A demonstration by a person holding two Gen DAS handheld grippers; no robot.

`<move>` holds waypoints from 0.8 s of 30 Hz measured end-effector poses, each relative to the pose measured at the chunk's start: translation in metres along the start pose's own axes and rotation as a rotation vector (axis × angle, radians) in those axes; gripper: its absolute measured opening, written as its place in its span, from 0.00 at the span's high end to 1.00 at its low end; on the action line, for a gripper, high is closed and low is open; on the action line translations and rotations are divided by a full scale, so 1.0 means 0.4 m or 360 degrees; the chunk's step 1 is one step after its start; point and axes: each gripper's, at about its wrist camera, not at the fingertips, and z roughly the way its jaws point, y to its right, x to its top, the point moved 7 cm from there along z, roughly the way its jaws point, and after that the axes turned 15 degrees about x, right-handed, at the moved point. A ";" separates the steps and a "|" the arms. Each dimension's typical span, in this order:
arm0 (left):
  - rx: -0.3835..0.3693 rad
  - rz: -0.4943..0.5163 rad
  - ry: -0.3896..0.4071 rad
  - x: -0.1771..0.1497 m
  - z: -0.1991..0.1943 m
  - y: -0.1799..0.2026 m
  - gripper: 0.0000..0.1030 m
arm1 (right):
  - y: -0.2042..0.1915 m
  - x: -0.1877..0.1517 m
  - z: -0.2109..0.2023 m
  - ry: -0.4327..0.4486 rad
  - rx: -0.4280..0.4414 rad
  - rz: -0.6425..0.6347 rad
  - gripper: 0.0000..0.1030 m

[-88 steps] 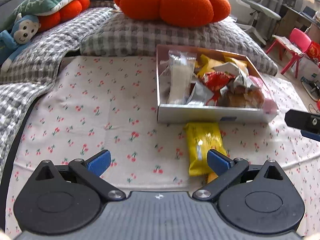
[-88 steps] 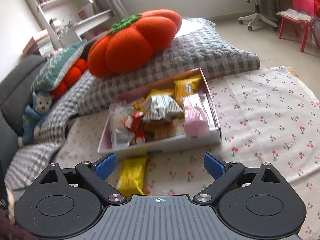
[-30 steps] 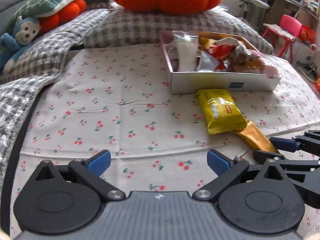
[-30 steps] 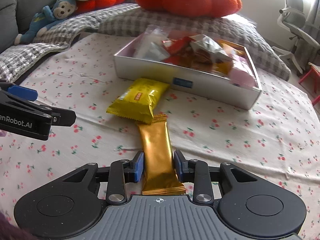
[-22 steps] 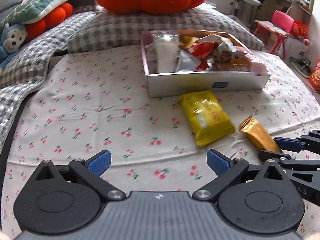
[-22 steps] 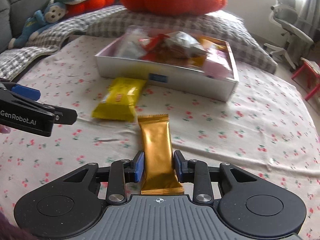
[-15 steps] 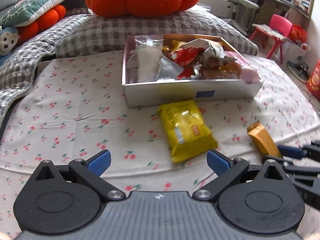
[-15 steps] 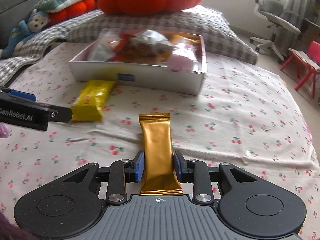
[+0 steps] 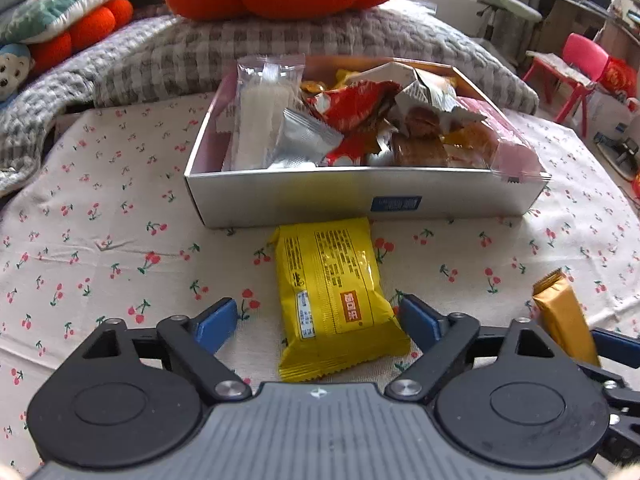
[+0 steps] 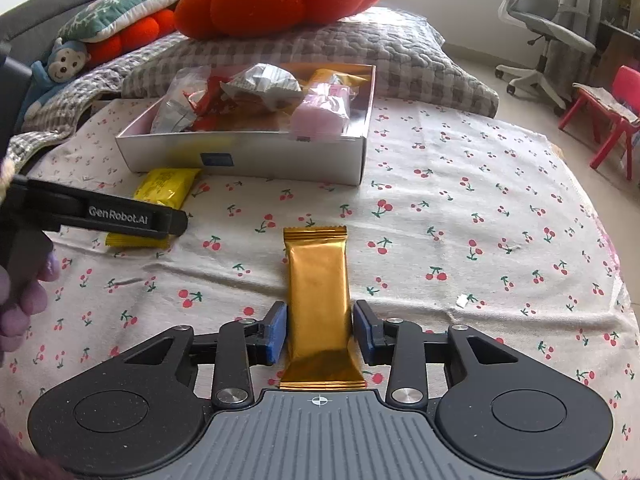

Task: Organize snacks
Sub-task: 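Grasp the gold bar with the right tool while the left tool grasps the yellow pack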

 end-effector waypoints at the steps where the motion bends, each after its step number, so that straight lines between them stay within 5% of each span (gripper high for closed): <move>1: 0.0012 0.0004 0.0013 0.001 0.000 0.001 0.14 | 0.003 0.000 0.000 -0.0001 0.0003 0.0000 0.60; 3: 0.0021 0.0012 0.0032 0.000 -0.003 0.002 0.14 | 0.012 0.000 -0.001 -0.0005 0.0008 0.0002 0.48; 9: -0.0022 -0.0027 0.0039 -0.007 -0.004 -0.005 0.18 | 0.027 -0.004 -0.001 0.0003 0.0012 -0.0002 0.32; 18: -0.0069 0.0053 0.0056 -0.014 -0.025 0.002 0.46 | 0.028 -0.005 0.001 0.0012 -0.0004 -0.0010 0.30; 24: -0.0063 0.0073 0.0054 -0.014 -0.031 0.002 0.50 | 0.027 -0.002 0.003 0.0015 0.0000 -0.0010 0.37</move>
